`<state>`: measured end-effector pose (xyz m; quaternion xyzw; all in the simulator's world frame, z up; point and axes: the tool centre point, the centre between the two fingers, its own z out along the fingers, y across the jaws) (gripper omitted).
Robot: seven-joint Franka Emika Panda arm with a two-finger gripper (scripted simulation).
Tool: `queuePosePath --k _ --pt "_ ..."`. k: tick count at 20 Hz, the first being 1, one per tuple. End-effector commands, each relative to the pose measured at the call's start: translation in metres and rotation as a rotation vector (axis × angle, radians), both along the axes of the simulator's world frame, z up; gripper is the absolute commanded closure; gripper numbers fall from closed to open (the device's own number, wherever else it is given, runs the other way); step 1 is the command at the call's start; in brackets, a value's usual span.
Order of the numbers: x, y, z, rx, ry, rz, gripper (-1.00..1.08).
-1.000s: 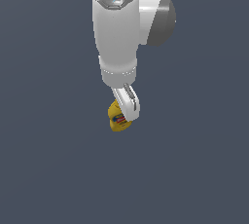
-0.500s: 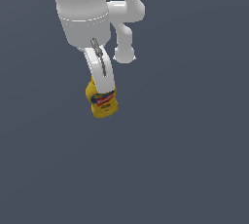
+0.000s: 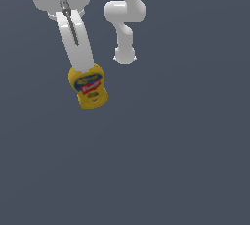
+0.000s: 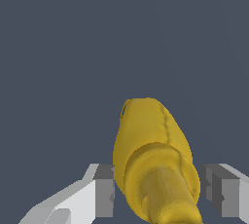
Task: Pick up the object and move it to a goal position.
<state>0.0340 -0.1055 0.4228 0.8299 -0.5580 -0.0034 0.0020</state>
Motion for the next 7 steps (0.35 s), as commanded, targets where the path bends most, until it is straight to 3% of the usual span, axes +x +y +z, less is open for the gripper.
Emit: queuePosePath --k 1,7 --pt "0.0003 -0.0038 0.0115 -0.001 -0.008 0.001 1.08" --pt "0.0011 -0.0062 0.0155 -0.001 -0.008 0.001 1.08"
